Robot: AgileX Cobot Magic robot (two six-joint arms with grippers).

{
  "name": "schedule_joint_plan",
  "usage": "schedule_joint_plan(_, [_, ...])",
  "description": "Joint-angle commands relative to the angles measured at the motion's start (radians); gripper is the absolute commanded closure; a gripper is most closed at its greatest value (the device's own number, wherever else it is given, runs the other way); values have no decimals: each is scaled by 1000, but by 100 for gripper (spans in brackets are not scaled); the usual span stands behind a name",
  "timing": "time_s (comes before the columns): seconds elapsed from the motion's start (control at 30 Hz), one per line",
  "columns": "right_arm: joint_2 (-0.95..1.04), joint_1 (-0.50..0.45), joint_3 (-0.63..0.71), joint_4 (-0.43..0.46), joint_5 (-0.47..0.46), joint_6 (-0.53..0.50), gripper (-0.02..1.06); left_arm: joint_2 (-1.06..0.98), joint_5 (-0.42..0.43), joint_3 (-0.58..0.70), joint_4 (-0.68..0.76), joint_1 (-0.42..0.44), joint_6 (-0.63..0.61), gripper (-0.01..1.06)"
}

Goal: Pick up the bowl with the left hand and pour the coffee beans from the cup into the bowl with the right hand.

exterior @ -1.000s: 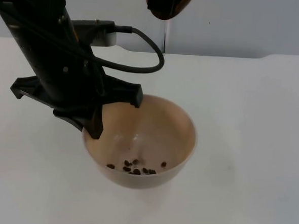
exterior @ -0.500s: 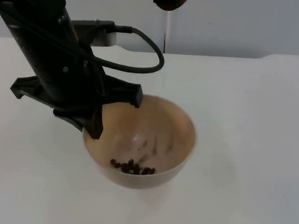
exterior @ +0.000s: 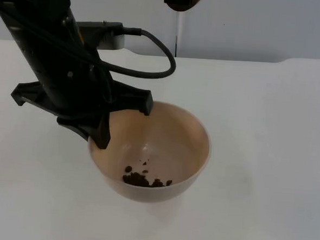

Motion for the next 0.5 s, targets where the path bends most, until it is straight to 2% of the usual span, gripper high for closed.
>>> schedule_joint_plan(0.0, [0, 0, 2, -20, -2, -3, 105, -3, -11, 3, -14, -2, -8, 105])
schedule_joint_plan(0.2, [-12, -21, 2, 41, -2, -6, 105, -3, -11, 3, -14, -2, -8, 105])
schedule_joint_plan(0.47, [-12, -45, -5, 146, -2, 43, 105, -3, -11, 3, -14, -2, -8, 105])
